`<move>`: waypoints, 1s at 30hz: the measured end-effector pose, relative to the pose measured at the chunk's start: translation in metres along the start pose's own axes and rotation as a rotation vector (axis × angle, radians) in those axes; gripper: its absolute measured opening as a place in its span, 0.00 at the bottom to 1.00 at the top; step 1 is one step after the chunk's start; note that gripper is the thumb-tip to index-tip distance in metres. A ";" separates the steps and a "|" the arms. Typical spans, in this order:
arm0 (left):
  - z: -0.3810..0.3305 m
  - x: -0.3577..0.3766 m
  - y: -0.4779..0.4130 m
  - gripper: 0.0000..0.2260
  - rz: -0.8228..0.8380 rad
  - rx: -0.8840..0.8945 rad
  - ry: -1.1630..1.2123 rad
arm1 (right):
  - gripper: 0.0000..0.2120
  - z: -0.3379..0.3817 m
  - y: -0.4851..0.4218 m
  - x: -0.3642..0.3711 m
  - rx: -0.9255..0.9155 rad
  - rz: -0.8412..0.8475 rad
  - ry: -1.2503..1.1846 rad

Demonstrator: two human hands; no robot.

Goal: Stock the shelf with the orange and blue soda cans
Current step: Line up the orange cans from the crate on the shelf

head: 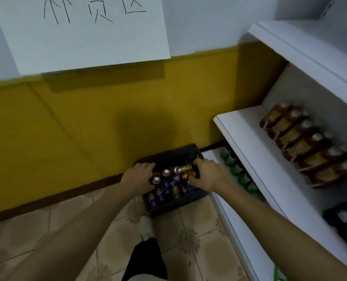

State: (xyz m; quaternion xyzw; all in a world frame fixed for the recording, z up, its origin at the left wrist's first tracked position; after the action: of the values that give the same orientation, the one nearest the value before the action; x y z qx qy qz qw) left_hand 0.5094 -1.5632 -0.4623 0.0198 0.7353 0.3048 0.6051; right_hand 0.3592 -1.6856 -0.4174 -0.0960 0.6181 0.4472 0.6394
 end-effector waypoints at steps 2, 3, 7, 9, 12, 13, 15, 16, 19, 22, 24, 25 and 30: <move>0.021 0.015 -0.023 0.37 0.065 -0.019 0.042 | 0.31 -0.002 -0.023 0.020 0.033 0.066 -0.014; 0.029 0.021 -0.037 0.36 0.087 -0.022 0.064 | 0.32 -0.006 -0.033 0.030 0.059 0.102 -0.031; 0.047 0.054 -0.089 0.37 0.167 0.001 0.221 | 0.35 -0.037 -0.072 0.074 0.192 0.215 -0.137; 0.049 0.081 -0.107 0.36 0.225 0.012 0.310 | 0.33 -0.057 -0.089 0.105 0.279 0.284 -0.203; 0.055 0.128 -0.129 0.31 0.320 -0.012 0.388 | 0.29 -0.082 -0.124 0.150 0.377 0.347 -0.283; 0.056 0.146 -0.136 0.27 0.362 -0.013 0.390 | 0.28 -0.088 -0.137 0.163 0.392 0.360 -0.300; 0.055 0.185 -0.153 0.22 0.451 -0.037 0.416 | 0.25 -0.096 -0.168 0.197 0.410 0.403 -0.309; 0.052 0.204 -0.163 0.20 0.488 -0.049 0.432 | 0.24 -0.099 -0.184 0.215 0.414 0.425 -0.322; 0.040 0.263 -0.206 0.18 0.519 -0.102 0.488 | 0.20 -0.099 -0.240 0.276 0.355 0.460 -0.410; 0.027 0.315 -0.266 0.18 0.491 -0.198 0.602 | 0.22 -0.099 -0.301 0.338 0.270 0.494 -0.449; 0.020 0.356 -0.311 0.17 0.466 -0.272 0.689 | 0.22 -0.111 -0.341 0.380 0.217 0.501 -0.419; 0.017 0.379 -0.333 0.16 0.458 -0.290 0.715 | 0.21 -0.121 -0.360 0.400 0.212 0.497 -0.417; 0.009 0.509 -0.422 0.17 0.532 -0.358 0.711 | 0.23 -0.176 -0.438 0.509 0.258 0.555 -0.390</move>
State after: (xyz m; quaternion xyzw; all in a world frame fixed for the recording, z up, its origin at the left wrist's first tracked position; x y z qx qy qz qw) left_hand 0.5248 -1.7002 -1.1089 -0.0028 0.8019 0.5590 0.2110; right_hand 0.4540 -1.8290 -1.0899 0.2442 0.5385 0.5319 0.6062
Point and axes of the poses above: each hand's wrist, its own y-axis away from the middle knuckle, its own x-axis out of the palm, z = x × y, the point moved 10 cm from there along -y, towards the middle knuckle, and after that the axes turned 2 degrees about -y, right-handed, at the moved point
